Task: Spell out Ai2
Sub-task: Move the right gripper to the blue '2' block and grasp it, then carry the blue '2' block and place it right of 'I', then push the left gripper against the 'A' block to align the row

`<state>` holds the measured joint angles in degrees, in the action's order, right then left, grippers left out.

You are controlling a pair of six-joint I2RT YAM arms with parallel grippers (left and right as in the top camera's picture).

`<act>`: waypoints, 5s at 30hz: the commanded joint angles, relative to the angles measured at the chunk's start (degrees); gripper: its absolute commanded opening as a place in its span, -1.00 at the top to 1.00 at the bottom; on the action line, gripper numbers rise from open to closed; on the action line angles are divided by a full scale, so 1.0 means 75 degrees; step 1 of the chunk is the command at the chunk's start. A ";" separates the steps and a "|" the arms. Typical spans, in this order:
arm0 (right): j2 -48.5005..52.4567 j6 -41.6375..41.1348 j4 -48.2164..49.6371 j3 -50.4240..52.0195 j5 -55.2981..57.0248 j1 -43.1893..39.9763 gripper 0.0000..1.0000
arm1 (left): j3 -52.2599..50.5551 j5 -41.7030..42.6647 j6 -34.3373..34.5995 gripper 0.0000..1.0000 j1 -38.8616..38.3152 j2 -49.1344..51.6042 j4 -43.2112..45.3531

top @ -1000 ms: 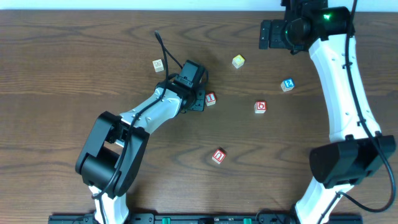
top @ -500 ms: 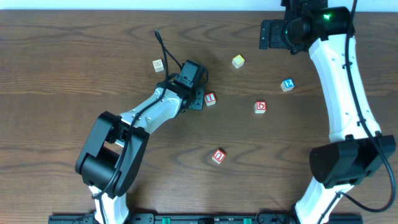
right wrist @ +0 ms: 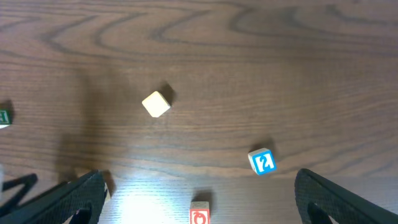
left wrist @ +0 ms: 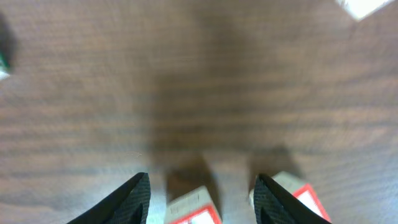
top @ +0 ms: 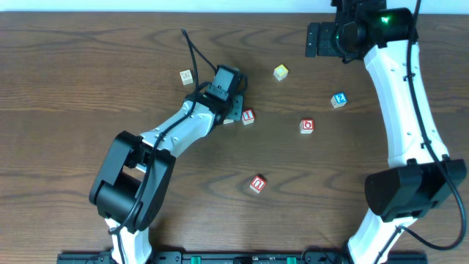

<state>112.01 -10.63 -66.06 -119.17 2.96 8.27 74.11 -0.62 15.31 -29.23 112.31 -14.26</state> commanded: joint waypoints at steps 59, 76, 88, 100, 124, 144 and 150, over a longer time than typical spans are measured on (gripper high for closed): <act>0.1955 0.3002 0.1830 0.3110 -0.0227 -0.1440 0.37 | 0.1553 -0.0906 -0.0032 -0.18 0.1658 -0.0979 -0.2891; 0.1950 0.2168 0.1113 0.1553 -0.0717 -0.0283 0.70 | 0.1556 -0.0906 -0.0192 -0.17 0.1990 -0.1151 -0.3101; 0.1953 0.1195 -0.0006 0.0845 -0.1612 0.1285 0.90 | 0.1276 -0.0166 -0.0510 -0.15 0.2098 -0.1195 -0.3864; 0.1953 0.0344 0.0746 0.2148 -0.1684 0.1903 0.97 | 0.0198 0.0175 -0.0504 -0.04 0.2098 -0.1195 -0.3593; 0.1953 -0.1475 0.1547 0.2862 0.0076 0.2760 0.97 | 0.0195 0.0233 -0.0507 -0.19 0.2098 -0.1192 -0.3133; 0.1953 -0.2413 0.1524 0.2862 0.0149 0.3022 0.97 | -0.0070 0.0688 -0.1075 -0.29 0.2095 -0.1189 -0.2993; 0.1953 -0.2500 0.1556 0.2862 0.0149 0.3008 0.97 | -0.0402 0.0912 -0.1070 -0.28 0.2092 -0.1189 -0.2567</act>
<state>126.65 -27.97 -54.54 -98.00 3.46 30.48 72.07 4.38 8.49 -13.61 104.14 -34.54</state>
